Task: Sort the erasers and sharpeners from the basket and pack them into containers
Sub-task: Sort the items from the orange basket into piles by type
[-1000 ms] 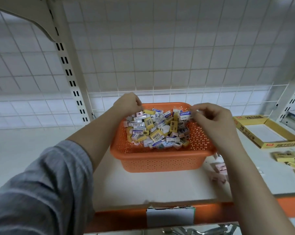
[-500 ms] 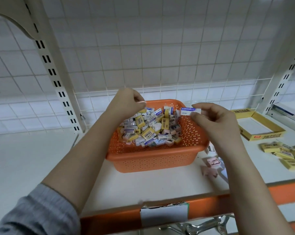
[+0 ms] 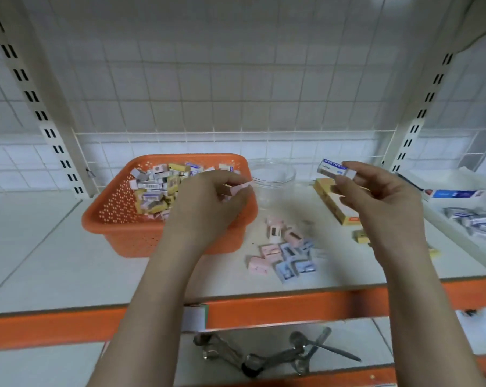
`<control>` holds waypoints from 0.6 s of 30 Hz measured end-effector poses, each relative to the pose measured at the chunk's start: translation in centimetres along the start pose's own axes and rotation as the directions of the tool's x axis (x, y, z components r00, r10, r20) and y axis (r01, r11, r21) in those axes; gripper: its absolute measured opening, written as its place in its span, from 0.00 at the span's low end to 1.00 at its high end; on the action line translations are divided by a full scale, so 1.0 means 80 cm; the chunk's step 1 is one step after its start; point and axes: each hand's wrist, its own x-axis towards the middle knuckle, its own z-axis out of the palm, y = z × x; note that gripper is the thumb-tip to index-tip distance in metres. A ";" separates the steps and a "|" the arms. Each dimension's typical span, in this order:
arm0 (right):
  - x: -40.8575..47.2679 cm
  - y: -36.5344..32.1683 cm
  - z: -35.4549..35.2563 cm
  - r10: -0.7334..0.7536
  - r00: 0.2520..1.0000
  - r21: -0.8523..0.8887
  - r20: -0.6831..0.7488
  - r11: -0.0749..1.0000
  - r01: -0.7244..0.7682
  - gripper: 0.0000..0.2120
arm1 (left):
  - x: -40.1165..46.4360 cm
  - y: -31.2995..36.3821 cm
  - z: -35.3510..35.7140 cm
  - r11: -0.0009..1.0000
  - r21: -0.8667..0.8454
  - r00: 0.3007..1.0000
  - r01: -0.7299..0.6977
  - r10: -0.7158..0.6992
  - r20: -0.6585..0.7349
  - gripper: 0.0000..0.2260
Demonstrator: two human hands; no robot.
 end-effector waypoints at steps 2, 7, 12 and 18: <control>0.003 0.005 -0.032 0.008 1.000 -0.026 0.025 1.000 -0.007 0.10 | -0.021 0.016 0.023 1.000 -0.019 1.000 0.009 -0.010 -0.023 0.02; 0.017 0.047 -0.110 0.002 1.000 -0.247 0.012 0.969 0.001 0.06 | -0.059 0.046 0.074 0.999 -0.004 0.998 0.052 -0.052 -0.032 0.06; 0.025 0.100 -0.164 0.079 0.995 -0.462 -0.062 0.881 -0.099 0.05 | -0.075 0.058 0.104 0.999 0.020 1.000 0.027 -0.027 0.003 0.05; 0.051 0.122 -0.235 -0.053 0.947 -0.572 -0.316 0.807 -0.146 0.09 | -0.074 0.070 0.138 1.000 0.028 0.997 -0.010 0.008 0.082 0.04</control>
